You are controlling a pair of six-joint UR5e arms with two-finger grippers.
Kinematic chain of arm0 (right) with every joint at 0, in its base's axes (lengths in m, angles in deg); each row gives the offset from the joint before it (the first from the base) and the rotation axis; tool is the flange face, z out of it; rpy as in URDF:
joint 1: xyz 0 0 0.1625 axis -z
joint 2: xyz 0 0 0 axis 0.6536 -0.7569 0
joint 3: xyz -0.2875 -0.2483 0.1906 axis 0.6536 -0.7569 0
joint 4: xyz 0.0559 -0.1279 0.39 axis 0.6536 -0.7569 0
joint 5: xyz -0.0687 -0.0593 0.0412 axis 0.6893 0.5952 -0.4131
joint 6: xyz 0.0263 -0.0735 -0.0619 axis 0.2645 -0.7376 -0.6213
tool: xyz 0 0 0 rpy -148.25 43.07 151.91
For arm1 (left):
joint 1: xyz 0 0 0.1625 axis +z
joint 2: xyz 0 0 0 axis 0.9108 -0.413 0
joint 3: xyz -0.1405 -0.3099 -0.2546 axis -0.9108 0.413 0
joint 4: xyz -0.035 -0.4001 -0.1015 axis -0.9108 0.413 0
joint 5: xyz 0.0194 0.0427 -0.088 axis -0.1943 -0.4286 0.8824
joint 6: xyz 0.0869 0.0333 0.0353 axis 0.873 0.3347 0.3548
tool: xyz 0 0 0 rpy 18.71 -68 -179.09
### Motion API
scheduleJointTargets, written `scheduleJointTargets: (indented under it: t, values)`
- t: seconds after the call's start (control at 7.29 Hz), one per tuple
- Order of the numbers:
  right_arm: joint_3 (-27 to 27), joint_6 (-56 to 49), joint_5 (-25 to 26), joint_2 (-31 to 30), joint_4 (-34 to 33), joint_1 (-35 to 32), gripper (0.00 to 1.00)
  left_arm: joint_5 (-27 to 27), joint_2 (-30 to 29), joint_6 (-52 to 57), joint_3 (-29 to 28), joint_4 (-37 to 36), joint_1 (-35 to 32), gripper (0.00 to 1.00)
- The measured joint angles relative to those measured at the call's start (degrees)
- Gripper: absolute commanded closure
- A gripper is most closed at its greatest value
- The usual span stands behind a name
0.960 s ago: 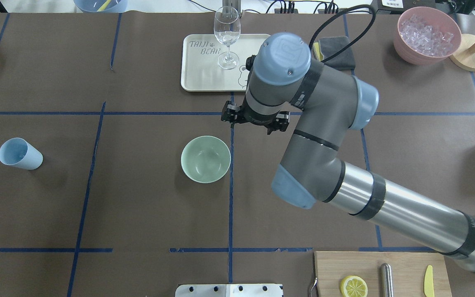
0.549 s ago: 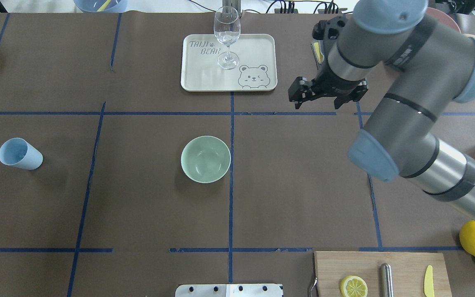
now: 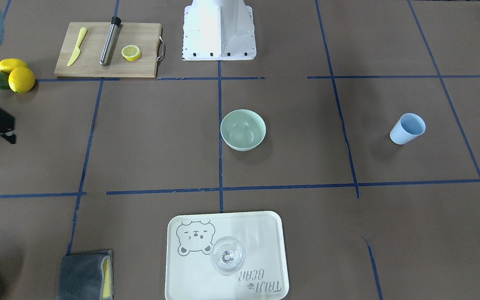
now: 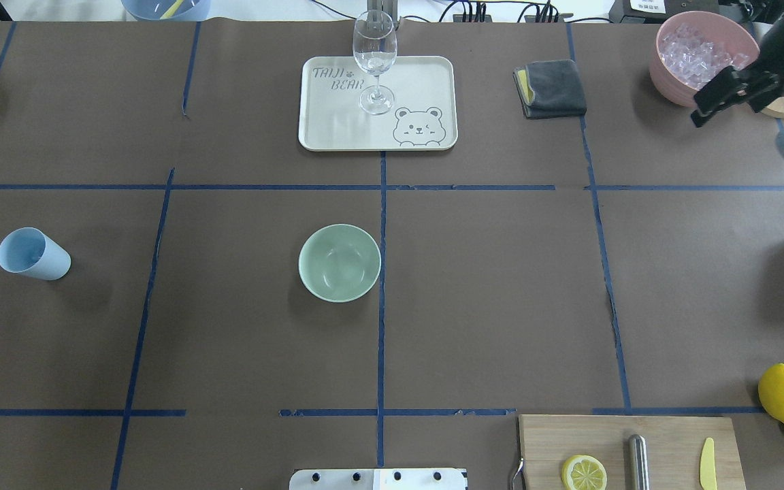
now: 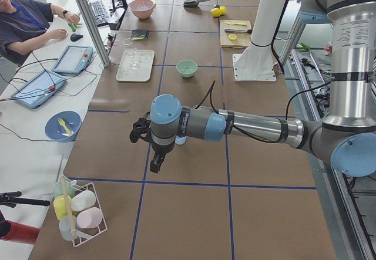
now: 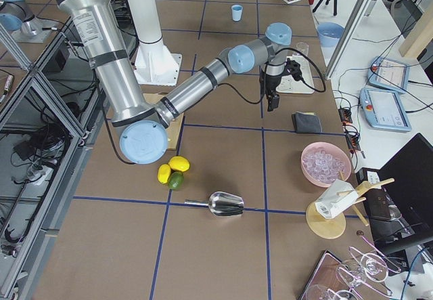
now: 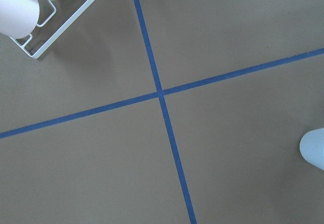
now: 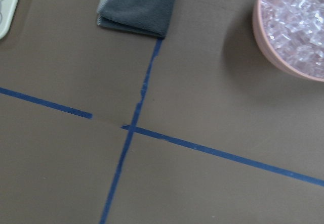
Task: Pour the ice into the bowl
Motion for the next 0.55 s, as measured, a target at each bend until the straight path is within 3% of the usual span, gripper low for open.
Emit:
scheduleJointTargets:
  t: [0.27, 0.55]
  values:
    - [-2.51, -14.46, -0.71, -6.78, 0.19, -7.42, 0.00, 0.06, -1.04, 0.03, -0.20, 7.37, 0.00, 0.00]
    - [-3.04, -19.21, -1.36, -12.31, 0.51, -13.37, 0.00, 0.25, -1.23, -5.37, -1.08, 20.94, 0.20, 0.00]
